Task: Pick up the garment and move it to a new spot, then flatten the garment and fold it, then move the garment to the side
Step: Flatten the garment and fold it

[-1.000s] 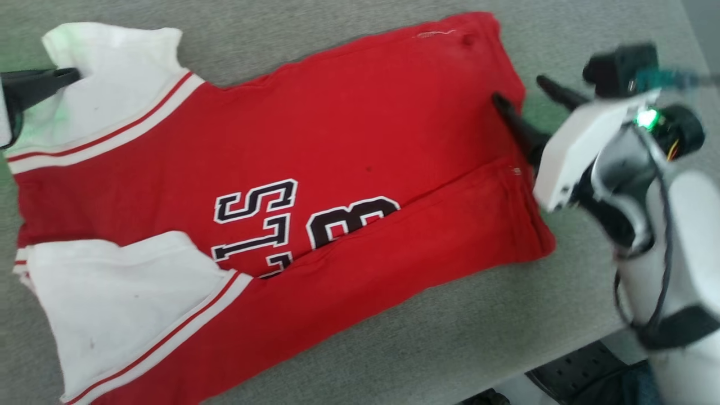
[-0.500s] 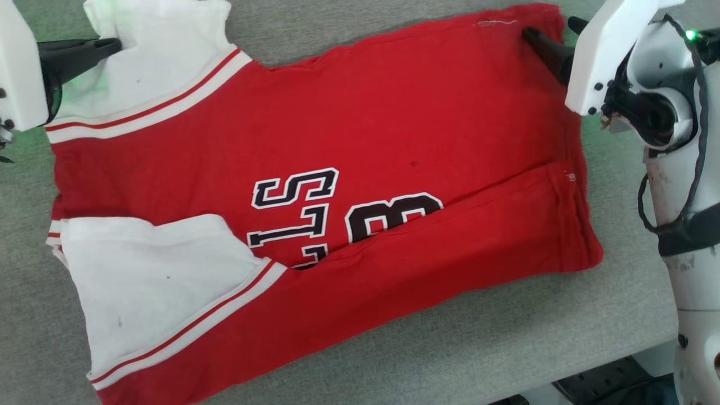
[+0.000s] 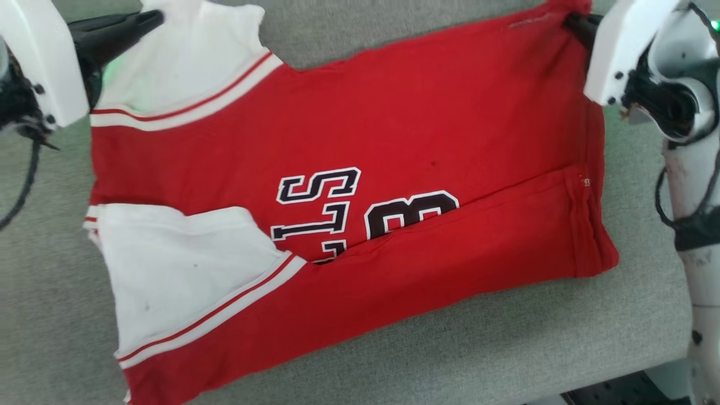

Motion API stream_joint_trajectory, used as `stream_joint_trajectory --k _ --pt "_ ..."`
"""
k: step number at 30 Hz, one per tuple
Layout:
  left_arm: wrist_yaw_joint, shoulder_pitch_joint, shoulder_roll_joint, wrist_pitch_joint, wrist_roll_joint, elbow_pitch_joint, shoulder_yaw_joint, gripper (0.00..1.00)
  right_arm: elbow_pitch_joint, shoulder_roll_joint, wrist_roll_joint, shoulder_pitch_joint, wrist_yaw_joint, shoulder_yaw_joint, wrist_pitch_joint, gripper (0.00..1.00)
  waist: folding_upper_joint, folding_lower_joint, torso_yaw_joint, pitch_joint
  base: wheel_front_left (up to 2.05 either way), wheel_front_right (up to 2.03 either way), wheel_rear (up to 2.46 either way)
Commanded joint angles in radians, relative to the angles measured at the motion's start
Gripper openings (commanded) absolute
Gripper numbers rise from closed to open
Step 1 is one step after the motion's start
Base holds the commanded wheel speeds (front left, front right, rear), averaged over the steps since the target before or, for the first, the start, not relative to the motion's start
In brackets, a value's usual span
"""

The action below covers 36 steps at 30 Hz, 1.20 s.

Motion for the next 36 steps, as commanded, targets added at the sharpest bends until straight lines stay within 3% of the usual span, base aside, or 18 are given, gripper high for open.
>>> stream_joint_trajectory --k 1,7,15,23,30,33,36 --pt "0.002 0.024 0.006 -0.030 -0.020 -0.031 0.007 0.00 -0.015 -0.018 0.011 0.029 -0.001 0.003 -0.005 0.00 0.0000 -0.0001 0.019 -0.036 0.00 0.00 0.00" --pt "0.002 0.125 0.049 -0.174 -0.023 -0.199 -0.001 0.00 -0.111 -0.103 0.058 0.139 -0.001 0.023 0.020 0.00 0.0000 -0.0001 0.075 -0.124 0.00 0.00 0.00" --pt "0.002 0.313 0.137 -0.409 -0.005 -0.409 -0.048 0.00 -0.341 -0.234 0.133 0.395 -0.001 0.023 0.058 0.00 0.0000 -0.0001 0.152 -0.216 0.00 0.00 0.00" --pt "0.002 0.549 0.228 -0.665 0.016 -0.531 -0.101 0.00 -0.536 -0.286 0.165 0.651 -0.001 -0.052 0.118 0.00 0.0000 -0.0001 0.187 -0.265 0.00 0.00 0.00" --pt "0.002 0.711 0.195 -0.703 0.015 -0.526 -0.082 0.00 -0.628 -0.271 0.166 0.800 -0.001 -0.131 0.125 0.00 0.0000 -0.0001 0.204 -0.270 0.00 0.00 0.00" --pt "0.002 0.797 0.142 -0.703 0.046 -0.484 -0.039 0.00 -0.643 -0.251 0.151 0.859 -0.001 -0.159 0.115 0.00 0.0000 -0.0001 0.215 -0.264 0.00 0.00 0.00" --pt "0.002 0.868 0.053 -0.704 0.061 -0.412 0.018 0.00 -0.600 -0.223 0.121 0.883 -0.001 -0.157 0.078 0.00 0.0000 -0.0001 0.219 -0.248 0.00 0.00 0.00"
